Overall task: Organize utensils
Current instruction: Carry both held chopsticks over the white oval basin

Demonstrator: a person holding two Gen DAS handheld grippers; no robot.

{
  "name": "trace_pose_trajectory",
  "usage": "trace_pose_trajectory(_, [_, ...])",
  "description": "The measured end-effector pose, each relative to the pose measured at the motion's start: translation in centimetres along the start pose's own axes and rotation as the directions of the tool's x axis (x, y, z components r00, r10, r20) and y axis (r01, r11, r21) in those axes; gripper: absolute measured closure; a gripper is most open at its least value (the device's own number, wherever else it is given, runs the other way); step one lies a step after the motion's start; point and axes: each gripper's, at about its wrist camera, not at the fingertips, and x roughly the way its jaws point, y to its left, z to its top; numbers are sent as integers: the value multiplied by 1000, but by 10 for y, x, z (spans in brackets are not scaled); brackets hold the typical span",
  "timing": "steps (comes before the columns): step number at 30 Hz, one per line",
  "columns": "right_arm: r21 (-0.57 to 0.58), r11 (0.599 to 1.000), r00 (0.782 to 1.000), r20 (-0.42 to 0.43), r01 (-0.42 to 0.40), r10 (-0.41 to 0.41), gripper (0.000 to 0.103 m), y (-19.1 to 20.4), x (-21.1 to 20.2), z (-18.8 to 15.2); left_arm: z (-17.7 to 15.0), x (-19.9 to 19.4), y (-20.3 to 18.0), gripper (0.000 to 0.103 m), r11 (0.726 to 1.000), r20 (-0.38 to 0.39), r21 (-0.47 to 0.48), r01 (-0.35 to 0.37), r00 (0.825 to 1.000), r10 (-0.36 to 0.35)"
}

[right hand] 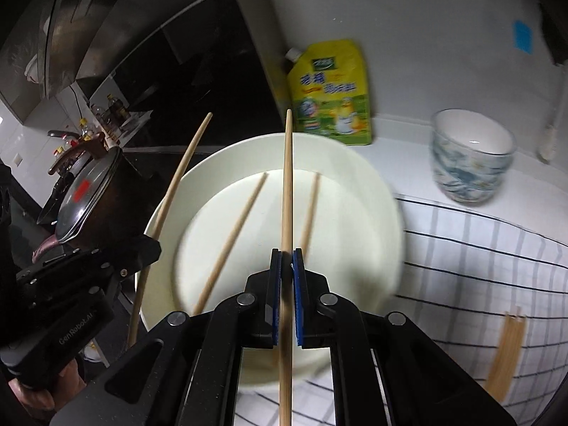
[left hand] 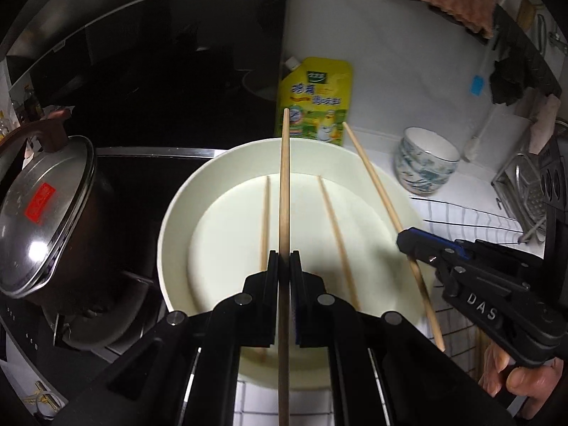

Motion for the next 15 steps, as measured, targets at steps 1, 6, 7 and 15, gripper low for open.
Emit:
trace_pose_trajectory(1, [-3,1000,1000,-7,-1,1,97,4,7,2,2,6,3,96,1000,-5,0,-1,1000,1])
trace_pose_trajectory(6, [7,1000,999,-48,4,-3,97,11,37,13,10,32,13,96,1000,-33,14,-14,999,14])
trace_pose_trajectory(7, [16,1000,998,-55,6,-5,97,11,40,14,11,36,14,96,1000,-39,11,-12,999,12])
trace_pose_trajectory(15, [88,995,992,-125,38,-27,97,0,69,13,13,71,22,96,1000,-96,4,-5,995,5])
